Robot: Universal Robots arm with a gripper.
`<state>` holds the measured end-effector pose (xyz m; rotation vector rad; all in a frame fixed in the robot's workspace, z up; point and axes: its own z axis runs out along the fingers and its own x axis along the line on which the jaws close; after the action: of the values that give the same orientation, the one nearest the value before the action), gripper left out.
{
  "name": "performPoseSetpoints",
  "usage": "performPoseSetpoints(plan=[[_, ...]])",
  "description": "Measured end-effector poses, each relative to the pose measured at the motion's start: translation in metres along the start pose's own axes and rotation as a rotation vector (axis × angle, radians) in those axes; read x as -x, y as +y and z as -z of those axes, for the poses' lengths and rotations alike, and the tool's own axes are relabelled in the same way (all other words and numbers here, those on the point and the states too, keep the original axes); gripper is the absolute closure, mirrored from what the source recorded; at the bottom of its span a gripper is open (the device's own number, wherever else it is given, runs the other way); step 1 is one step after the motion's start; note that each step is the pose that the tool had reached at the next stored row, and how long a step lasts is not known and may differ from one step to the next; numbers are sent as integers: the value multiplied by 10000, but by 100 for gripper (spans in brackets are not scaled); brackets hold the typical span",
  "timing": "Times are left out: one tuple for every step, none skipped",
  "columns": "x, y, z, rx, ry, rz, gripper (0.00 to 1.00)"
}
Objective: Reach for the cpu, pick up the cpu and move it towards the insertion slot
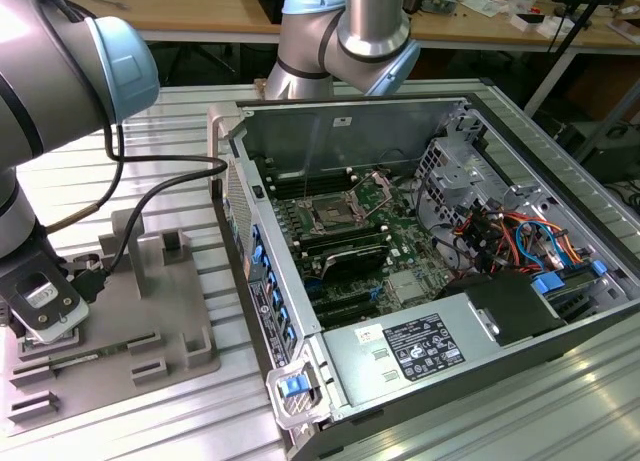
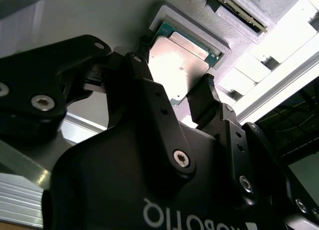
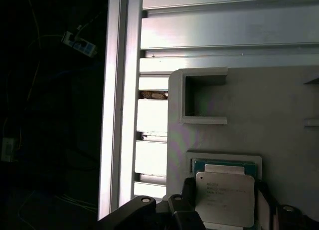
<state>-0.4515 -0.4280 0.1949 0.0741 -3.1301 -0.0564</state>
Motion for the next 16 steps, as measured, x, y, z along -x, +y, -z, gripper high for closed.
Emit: performPoseSetpoints(plan=[[-1,0,10,-1,3,0,45],[0,1,19,2,-2,0,45],[0,1,30,2,-2,0,45],[0,1,40,2,-2,0,45],[1,2,40,3,-4,0,45],[1,2,40,3,-4,0,45],[0,1,40,3,-3,0,45],[0,1,41,3,-3,0,45],[0,2,41,2,-2,0,45],[0,1,41,3,-3,0,45],[0,2,43,3,-3,0,45],[0,2,47,2,-2,0,45],[0,2,51,2,-2,0,45],[0,2,56,1,-1,0,45],[0,2,60,2,-3,0,45],[2,3,68,3,-3,0,45]])
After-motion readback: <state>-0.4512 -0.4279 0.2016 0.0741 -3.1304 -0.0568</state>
